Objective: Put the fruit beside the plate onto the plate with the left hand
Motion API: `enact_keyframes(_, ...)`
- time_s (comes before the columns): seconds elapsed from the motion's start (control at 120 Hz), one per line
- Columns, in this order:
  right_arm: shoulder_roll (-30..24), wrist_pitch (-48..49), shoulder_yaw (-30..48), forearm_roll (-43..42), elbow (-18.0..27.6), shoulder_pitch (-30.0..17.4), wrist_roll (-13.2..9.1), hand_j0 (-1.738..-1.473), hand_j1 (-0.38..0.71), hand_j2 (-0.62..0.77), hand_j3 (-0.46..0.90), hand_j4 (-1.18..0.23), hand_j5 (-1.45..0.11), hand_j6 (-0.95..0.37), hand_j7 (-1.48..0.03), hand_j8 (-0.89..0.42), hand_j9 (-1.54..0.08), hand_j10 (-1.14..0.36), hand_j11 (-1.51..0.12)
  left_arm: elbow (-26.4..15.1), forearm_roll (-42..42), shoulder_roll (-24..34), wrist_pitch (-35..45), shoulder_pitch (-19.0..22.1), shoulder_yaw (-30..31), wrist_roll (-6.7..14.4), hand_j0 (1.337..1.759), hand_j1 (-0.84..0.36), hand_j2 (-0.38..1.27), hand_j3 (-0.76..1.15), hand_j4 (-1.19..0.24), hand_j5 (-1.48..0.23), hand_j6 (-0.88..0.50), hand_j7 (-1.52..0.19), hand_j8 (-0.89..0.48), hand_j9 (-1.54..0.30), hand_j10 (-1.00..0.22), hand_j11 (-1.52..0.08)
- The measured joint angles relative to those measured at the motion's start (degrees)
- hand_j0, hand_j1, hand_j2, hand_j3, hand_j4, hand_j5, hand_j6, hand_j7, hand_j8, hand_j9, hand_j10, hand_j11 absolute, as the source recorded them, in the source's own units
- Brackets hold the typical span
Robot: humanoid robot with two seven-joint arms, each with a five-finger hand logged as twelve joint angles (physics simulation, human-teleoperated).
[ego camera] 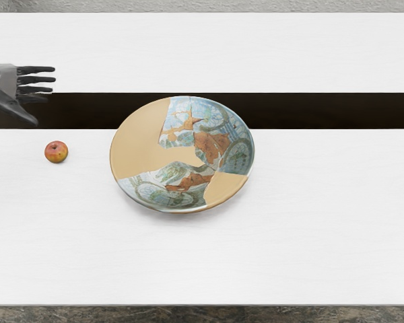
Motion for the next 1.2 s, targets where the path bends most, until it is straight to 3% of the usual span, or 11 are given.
enact_keyframes(0.4,0.0,-0.06,-0.02,-0.06,0.12,-0.43,0.0,-1.658,-0.33,0.0,0.0,-0.02,-0.02,-0.02,-0.02,-0.02,-0.02,-0.02,-0.02,0.11,1.53,-0.44,-0.04,-0.21,0.63,0.01,1.658,0.35,0.0,0.0,0.0,0.0,0.0,0.0,0.0,0.0,0.0,0.0)
enact_keyframes(0.458,0.0,-0.06,-0.02,-0.06,0.12,-0.44,0.0,-1.658,-0.33,0.0,0.0,-0.02,-0.02,-0.02,-0.02,-0.02,-0.02,-0.02,-0.02,0.24,1.95,-0.57,-0.05,-4.84,2.43,0.04,1.658,0.35,0.0,0.0,0.0,0.0,0.0,0.0,0.0,0.0,0.0,0.0)
enact_keyframes(0.533,0.0,-0.06,-0.02,-0.06,0.12,-0.44,0.0,-1.658,-0.33,0.0,0.0,-0.02,-0.02,-0.02,-0.02,-0.02,-0.02,-0.02,-0.02,0.32,1.81,-4.22,-0.03,-18.05,13.39,0.03,1.658,0.35,0.0,0.0,0.0,0.0,0.0,0.0,0.0,0.0,0.0,0.0)
enact_keyframes(0.6,0.0,-0.06,-0.02,-0.06,0.12,-0.45,0.0,-1.658,-0.33,0.0,0.0,-0.02,-0.02,-0.02,-0.02,-0.02,-0.02,-0.02,-0.02,0.2,1.44,-13.06,-0.02,-29.46,27.52,-0.03,1.658,0.35,0.0,0.0,0.0,0.0,0.0,0.0,0.0,0.0,0.0,0.0)
enact_keyframes(0.683,0.0,-0.06,-0.03,-0.06,0.12,-0.46,0.0,-1.658,-0.33,0.0,0.0,-0.02,-0.02,-0.02,-0.02,-0.02,-0.02,-0.02,-0.02,-4.58,-0.92,-19.62,2.08,-36.94,44.74,-0.11,1.658,0.35,0.0,0.0,0.0,0.0,0.0,0.0,0.0,0.0,0.0,0.0)
enact_keyframes(0.783,0.0,-0.06,-0.03,-0.06,0.13,-0.45,0.0,-1.658,-0.33,0.0,0.0,-0.02,-0.02,-0.02,-0.02,-0.02,-0.02,-0.02,-0.02,-12.89,-4.67,-24.58,15.98,-46.03,62.1,-0.14,1.658,0.35,0.0,0.0,0.0,0.0,0.0,0.0,0.0,0.0,0.0,0.0)
enact_keyframes(0.9,0.0,-0.06,-0.02,-0.06,0.13,-0.46,0.0,-1.658,-0.33,0.0,0.0,-0.02,-0.02,-0.02,-0.02,-0.02,-0.02,-0.02,-0.02,-22.2,-6.46,-29.6,36.98,-46.94,72.5,-0.11,1.658,0.35,0.0,0.0,0.0,0.0,0.0,0.0,0.0,0.0,0.0,0.0)
enact_keyframes(0.975,0.0,-0.06,-0.02,-0.06,0.13,-0.46,0.0,-1.658,-0.33,0.0,0.0,-0.02,-0.02,-0.02,-0.02,-0.02,-0.02,-0.02,-0.02,-25.9,-6.86,-34.27,48.28,-46.92,76.87,-0.09,1.658,0.35,0.0,0.0,0.0,0.0,0.0,0.0,0.0,0.0,0.0,0.0)
enact_keyframes(1.092,0.0,-0.06,-0.02,-0.06,0.13,-0.46,0.0,-1.658,-0.33,0.0,0.0,-0.02,-0.02,-0.02,-0.02,-0.02,-0.02,-0.02,-0.02,-28.85,-6.91,-38.54,57.2,-45.66,79.66,-0.09,1.658,0.35,0.0,0.0,0.0,0.0,0.0,0.0,0.0,0.0,0.0,0.0)
enact_keyframes(1.2,0.0,-0.06,-0.03,-0.06,0.13,-0.47,0.0,-1.658,-0.33,0.0,0.0,-0.02,-0.02,-0.02,-0.02,-0.02,-0.02,-0.02,-0.02,-30.65,-6.8,-43.11,58.92,-44.04,80.08,-0.12,1.658,0.35,0.0,0.0,0.0,0.0,0.0,0.0,0.0,0.0,0.0,0.0)
